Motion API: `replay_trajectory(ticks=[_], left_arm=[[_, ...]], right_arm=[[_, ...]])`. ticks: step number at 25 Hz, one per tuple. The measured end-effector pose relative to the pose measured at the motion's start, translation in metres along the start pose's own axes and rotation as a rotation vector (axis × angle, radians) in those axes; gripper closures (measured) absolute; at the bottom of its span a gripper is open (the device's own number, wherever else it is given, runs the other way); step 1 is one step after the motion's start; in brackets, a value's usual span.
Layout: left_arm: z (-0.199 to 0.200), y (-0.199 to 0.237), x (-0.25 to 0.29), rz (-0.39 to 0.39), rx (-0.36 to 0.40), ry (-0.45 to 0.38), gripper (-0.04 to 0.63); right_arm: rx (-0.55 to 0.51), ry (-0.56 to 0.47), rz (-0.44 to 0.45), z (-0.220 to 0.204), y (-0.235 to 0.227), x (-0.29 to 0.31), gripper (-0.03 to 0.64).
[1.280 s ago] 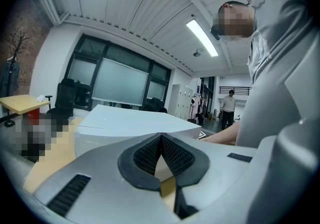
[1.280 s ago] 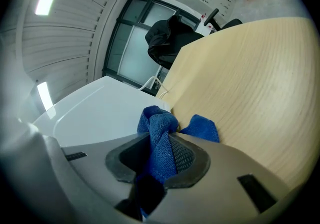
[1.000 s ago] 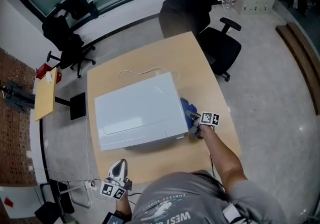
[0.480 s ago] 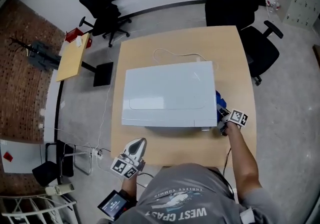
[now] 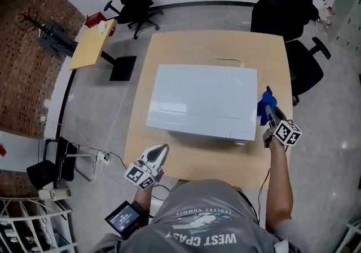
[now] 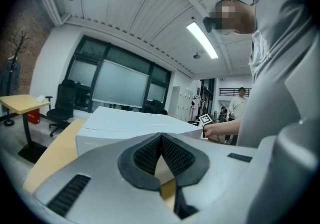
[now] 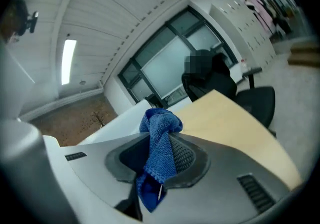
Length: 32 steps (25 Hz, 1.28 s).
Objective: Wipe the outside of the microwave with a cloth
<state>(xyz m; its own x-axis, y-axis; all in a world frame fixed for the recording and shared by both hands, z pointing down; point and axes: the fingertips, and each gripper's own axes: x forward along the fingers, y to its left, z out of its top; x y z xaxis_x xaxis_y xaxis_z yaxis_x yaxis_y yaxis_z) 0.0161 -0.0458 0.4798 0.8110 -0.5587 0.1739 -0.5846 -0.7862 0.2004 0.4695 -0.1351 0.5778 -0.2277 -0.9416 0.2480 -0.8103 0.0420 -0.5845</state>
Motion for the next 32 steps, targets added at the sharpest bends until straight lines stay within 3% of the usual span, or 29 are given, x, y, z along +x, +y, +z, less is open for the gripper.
replay_trajectory(ticks=[4,7,12,17,21,32], left_arm=[[0.005,0.007,0.005,-0.045,0.006,-0.020,0.572],[0.008,0.018,0.007,-0.068,0.005,-0.035,0.572],[0.010,0.041,0.005,-0.100,0.007,-0.044,0.572],[0.011,0.062,-0.003,-0.113,-0.007,-0.060,0.572],[0.008,0.078,-0.013,-0.110,-0.021,-0.069,0.572],[-0.005,0.117,-0.044,-0.069,-0.070,-0.082,0.572]], right_arm=[[-0.282,-0.065,0.005,0.067,0.059,-0.020,0.518],[-0.472,-0.055,0.005,0.090,0.101,-0.021,0.518],[-0.662,0.057,-0.015,0.075,0.136,0.002,0.518],[-0.829,0.298,-0.022,0.028,0.149,0.031,0.518],[-0.888,0.401,-0.021,0.006,0.162,0.045,0.518],[-0.928,0.449,0.043,-0.026,0.215,0.080,0.518]])
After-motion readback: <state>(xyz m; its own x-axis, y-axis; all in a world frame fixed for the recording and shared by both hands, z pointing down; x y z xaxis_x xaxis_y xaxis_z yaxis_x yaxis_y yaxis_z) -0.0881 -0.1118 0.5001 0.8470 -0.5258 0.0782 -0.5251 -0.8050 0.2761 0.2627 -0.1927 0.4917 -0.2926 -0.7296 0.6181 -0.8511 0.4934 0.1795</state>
